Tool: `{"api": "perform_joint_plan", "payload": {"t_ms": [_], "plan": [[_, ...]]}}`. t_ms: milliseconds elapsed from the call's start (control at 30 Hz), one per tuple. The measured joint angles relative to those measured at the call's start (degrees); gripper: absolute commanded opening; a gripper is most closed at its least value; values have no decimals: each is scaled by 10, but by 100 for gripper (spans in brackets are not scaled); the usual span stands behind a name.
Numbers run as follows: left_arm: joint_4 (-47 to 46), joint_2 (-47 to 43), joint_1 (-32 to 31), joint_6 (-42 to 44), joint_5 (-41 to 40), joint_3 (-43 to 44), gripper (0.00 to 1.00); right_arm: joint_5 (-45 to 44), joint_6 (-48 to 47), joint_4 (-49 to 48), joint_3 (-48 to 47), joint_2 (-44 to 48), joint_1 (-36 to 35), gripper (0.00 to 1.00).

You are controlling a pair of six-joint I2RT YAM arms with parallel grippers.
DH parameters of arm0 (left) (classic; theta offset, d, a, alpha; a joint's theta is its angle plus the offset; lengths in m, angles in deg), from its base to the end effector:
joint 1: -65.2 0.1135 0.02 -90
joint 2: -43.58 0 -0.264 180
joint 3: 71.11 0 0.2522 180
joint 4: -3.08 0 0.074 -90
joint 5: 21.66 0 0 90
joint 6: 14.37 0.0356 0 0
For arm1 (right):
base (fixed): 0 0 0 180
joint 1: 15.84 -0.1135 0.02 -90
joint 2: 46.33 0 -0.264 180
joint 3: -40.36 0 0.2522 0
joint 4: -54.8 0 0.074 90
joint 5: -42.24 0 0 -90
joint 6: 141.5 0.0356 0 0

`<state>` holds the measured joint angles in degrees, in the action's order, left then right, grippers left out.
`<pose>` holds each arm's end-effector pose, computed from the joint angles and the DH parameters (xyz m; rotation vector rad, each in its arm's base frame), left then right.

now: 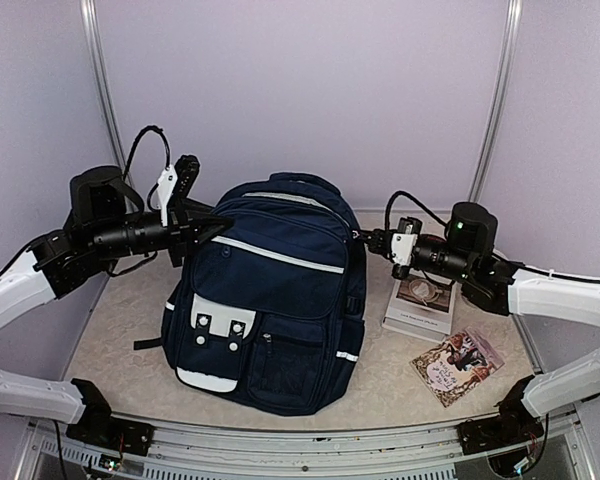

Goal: Pack the student bag
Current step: Unzip the largest pocket of the student bag.

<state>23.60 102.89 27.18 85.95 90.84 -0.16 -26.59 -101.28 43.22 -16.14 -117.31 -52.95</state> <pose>0.1790 -0.1573 0.3749 0.9821 1.4653 -0.6922 0.2197 0.1823 0.2946 -1.3022 0.9629 0.1289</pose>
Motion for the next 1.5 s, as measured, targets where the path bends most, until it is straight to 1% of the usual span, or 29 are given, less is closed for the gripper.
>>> {"api": "perform_joint_plan", "payload": {"t_ms": [133, 300, 400, 467, 633, 800, 900, 1100, 1333, 1367, 1433, 1467, 1500], "plan": [[-19, -25, 5, -5, 22, -23, 0, 16, 15, 16, -42, -21, 2, 0], [-43, -68, 9, -5, 54, -36, 0, 40, 28, 33, -150, -77, 6, 0], [-64, -91, 10, -16, 27, -49, 0, 61, 37, 31, -192, -101, 6, 0], [-77, -100, 10, -27, -18, -58, 0, 71, 44, 28, -196, -107, 6, 0], [-97, -99, 7, -41, -116, -79, 0, 68, 57, 13, -161, -109, -6, 0], [-137, -95, 8, -52, -183, -99, 0, 4, 59, 6, -96, -109, -55, 0], [-157, -84, 8, -52, -204, -99, 0, -27, 64, 4, -55, -109, -80, 0], [-171, -57, 8, -46, -224, -97, 0, -57, 92, -1, 5, -96, -109, 0], [-170, -37, 8, -26, -222, -82, 0, -67, 130, -10, 36, -95, -152, 1], [-170, -36, 8, -23, -216, -82, 0, -66, 135, -10, 37, -95, -155, 16], [-170, -36, 10, -17, -193, -80, 0, -65, 153, -7, 37, -94, -158, 44], [-172, -36, 10, -16, -177, -79, 0, -64, 162, -2, 37, -90, -158, 51], [-175, -36, 11, -15, -159, -78, 0, -65, 171, 9, 37, -86, -160, 55]]}}
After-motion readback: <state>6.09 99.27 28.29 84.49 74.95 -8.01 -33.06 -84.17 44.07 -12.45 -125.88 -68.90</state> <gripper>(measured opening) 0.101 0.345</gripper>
